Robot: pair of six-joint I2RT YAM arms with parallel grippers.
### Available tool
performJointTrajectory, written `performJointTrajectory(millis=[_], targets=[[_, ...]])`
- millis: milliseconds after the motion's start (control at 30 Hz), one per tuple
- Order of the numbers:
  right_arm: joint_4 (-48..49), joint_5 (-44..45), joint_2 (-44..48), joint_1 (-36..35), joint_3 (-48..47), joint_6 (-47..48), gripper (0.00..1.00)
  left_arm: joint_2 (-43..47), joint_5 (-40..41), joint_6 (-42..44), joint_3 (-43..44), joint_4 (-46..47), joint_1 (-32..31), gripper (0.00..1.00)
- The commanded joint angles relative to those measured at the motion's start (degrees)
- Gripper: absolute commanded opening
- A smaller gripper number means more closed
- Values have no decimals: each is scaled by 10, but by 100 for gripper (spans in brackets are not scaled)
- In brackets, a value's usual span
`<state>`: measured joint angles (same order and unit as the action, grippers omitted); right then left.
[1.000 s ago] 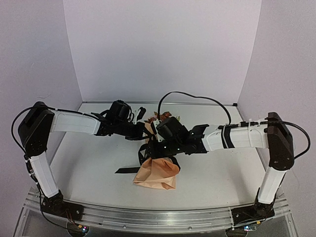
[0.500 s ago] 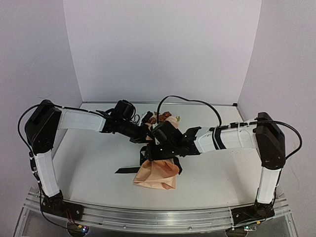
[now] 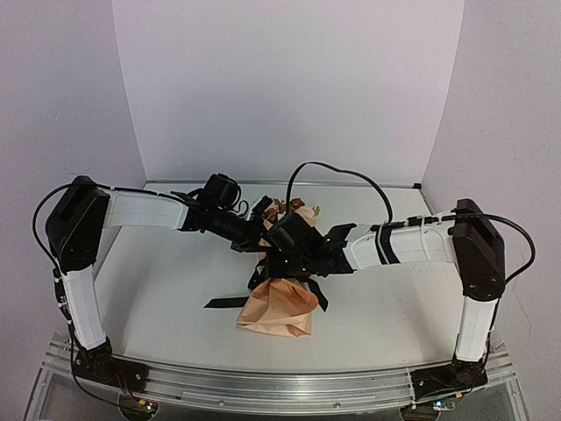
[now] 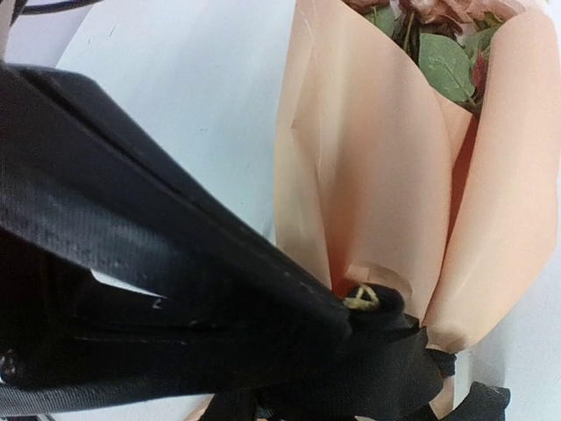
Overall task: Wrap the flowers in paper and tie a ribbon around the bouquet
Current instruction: Cross the half-tied ribbon over the folded bouquet.
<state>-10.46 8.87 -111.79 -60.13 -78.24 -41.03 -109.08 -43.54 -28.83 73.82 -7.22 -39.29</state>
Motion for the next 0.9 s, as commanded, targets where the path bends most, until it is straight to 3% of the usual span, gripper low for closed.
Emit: performJointTrajectory(millis=[0, 100, 333, 867], targets=[[-5, 30, 13, 5, 0, 1, 7, -4, 4, -4, 22, -5, 10, 0], [-5, 29, 27, 10, 16, 4, 1, -2, 23, -4, 19, -11, 14, 0], [5, 10, 46, 18, 40, 26, 1, -8, 68, 4, 16, -31, 25, 0], [43, -24, 85, 49, 113, 56, 8, 1, 138, 5, -30, -11, 33, 0]])
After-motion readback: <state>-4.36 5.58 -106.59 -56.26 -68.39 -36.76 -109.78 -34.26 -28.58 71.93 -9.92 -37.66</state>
